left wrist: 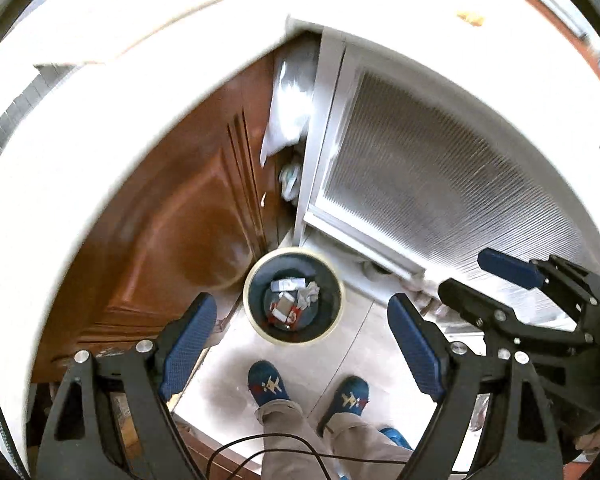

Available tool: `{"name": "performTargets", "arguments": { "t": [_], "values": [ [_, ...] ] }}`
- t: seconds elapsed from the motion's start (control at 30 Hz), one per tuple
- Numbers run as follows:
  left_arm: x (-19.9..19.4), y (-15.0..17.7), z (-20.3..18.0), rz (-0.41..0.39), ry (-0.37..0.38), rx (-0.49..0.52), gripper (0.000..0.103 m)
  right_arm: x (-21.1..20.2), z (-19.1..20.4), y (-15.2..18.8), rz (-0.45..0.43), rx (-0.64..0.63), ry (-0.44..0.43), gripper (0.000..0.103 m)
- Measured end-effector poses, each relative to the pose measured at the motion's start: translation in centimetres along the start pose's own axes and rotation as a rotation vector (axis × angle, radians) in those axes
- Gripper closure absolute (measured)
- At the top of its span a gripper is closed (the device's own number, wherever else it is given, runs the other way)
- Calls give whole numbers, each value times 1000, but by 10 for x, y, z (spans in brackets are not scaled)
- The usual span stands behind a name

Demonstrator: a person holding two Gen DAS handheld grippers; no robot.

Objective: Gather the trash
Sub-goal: 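Raise both tools back toward the remaining boxes on the counter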

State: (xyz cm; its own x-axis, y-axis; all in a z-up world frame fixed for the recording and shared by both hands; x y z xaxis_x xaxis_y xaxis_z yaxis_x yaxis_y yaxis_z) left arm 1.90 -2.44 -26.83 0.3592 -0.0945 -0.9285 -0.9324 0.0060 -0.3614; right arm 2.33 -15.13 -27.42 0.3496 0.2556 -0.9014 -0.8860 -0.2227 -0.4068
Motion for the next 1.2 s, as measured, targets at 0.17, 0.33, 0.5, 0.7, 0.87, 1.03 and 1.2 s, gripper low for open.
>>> {"name": "performTargets", "arguments": {
  "t": [0.17,0.33,0.5,0.7,0.87,1.03,1.2],
  "values": [
    [-61,-20,-17,-79,9,24,17,-60,6,-6,-81,-29,-10,51],
    [-112,-48,-37,-165,17,59,17,-120,0,-20,-175,-58,5,51],
    [-148,-82,-58,-220,29,66,17,-164,-15,-39,-252,-72,41,51],
    [-179,-121,-70,-257,12,60,17,-208,-39,-81,-300,-35,46,51],
    [-185,-156,-76,-249,11,67,17,-228,-56,-126,-325,-9,50,51],
    [-173,-195,-71,-246,27,31,17,-230,-78,-173,-340,21,53,51],
    [-141,-241,-64,-228,51,-28,17,-201,-95,-219,-289,34,61,51]
  ]
}}
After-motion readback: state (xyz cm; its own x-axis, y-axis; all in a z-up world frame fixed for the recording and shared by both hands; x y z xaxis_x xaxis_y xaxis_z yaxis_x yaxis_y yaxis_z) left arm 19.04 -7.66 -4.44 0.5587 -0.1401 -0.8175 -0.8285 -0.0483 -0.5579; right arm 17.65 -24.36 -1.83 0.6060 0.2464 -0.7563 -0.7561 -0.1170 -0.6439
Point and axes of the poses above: each gripper's, at about its wrist camera, not at the fingertips, and x roughly the way its jaws point, z to its left, y to its underside, the point moved 5 cm from there along x, roughly the way its jaws point, and after that the axes turned 2 degrees about z, right-handed, at the moved point
